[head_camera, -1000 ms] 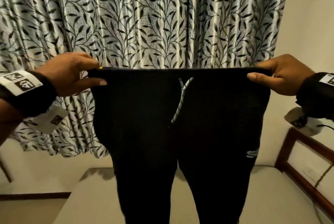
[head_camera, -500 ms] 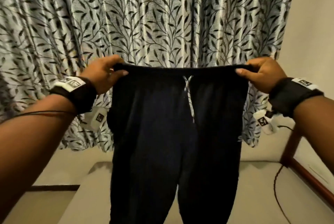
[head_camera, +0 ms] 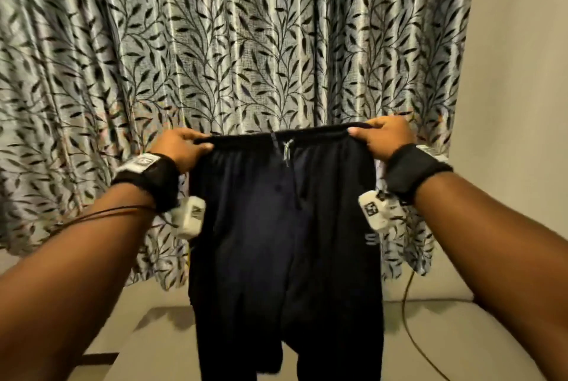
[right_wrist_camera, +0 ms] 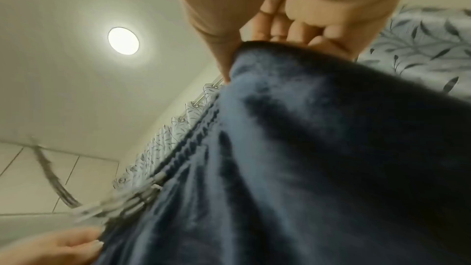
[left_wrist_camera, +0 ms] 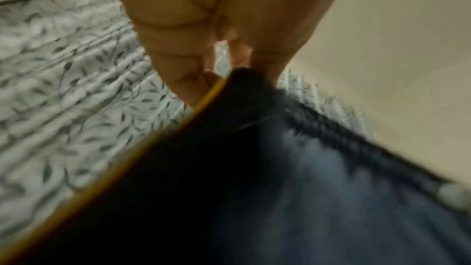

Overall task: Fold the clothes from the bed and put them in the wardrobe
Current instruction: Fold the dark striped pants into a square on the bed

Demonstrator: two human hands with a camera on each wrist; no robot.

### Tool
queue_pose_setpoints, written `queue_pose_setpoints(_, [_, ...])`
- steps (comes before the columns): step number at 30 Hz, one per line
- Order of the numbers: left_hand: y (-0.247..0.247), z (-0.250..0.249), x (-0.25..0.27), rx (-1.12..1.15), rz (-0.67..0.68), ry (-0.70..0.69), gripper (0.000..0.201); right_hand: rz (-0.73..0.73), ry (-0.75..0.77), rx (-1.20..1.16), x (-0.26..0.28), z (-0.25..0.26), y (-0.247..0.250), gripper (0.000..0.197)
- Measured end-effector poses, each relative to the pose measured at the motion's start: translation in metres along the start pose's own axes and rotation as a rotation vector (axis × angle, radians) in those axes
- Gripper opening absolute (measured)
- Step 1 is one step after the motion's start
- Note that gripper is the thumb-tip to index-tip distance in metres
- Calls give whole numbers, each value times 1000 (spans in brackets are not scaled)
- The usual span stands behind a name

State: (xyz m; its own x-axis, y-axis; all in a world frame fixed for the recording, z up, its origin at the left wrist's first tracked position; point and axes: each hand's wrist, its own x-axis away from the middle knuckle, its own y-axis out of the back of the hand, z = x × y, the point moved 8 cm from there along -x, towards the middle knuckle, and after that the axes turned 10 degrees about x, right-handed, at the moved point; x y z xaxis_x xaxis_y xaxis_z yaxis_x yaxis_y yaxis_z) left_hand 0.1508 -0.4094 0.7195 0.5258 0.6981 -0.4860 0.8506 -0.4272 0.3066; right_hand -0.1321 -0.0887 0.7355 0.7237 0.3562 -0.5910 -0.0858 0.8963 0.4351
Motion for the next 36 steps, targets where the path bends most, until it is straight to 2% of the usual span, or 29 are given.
queue_pose_setpoints(1, [-19, 2, 2, 94, 34, 82, 24, -16, -29, 57, 2, 8, -12, 24])
queue_pose_setpoints(3, [-55, -13, 19, 308, 94, 152, 12, -28, -15, 73, 15, 31, -36, 36])
queue_pose_setpoints(7, [-106, -46, 56, 410, 170, 151, 22, 60, 74, 6, 50, 71, -79, 34])
queue_pose_setpoints(10, [-117, -53, 63, 472, 198, 187, 24, 86, 98, -5, 57, 79, -89, 30])
queue_pose_setpoints(13, [-111, -54, 62, 508, 195, 171, 21, 139, 98, -66, 56, 76, -89, 20])
queue_pose_setpoints(18, [-50, -40, 57, 87, 72, -65, 22, 61, 112, -19, 44, 52, -34, 14])
queue_pose_setpoints(19, [-34, -31, 57, 30, 100, -88, 21, 78, 113, -41, 41, 43, -20, 12])
queue_pose_setpoints(21, [-7, -19, 66, 145, 282, -126, 23, 179, 111, -164, 38, 28, 1, 17])
queue_pose_setpoints(23, [2, -5, 70, 404, 338, -30, 32, 269, 44, -275, 35, 12, 2, 37])
queue_pose_setpoints(24, [1, 11, 61, 453, 269, 41, 33, 293, -1, -280, 31, 4, -6, 40])
queue_pose_setpoints(26, [-14, 46, 45, 419, 92, 181, 27, 357, -131, -173, 34, -11, -41, 22])
queue_pose_setpoints(27, [-25, 65, 41, 347, 58, 258, 21, 323, -179, -19, 32, -23, -55, 19])
queue_pose_setpoints(28, [-38, 84, 38, 304, 48, 349, 14, 226, -303, 23, 32, -38, -60, 26])
queue_pose_setpoints(30, [-57, 111, 40, 332, 31, 493, 10, 172, -483, -56, 50, -58, -80, 36])
queue_pose_setpoints(31, [-65, 115, 45, 351, 37, 528, 8, 162, -522, -96, 59, -62, -90, 32])
queue_pose_setpoints(34, [-84, 91, 71, 493, 1, 569, 6, 130, -513, -269, 84, -57, -115, 25])
queue_pose_setpoints(36, [-104, 74, 86, 653, 26, 588, 13, 159, -431, -254, 95, -46, -130, 25])
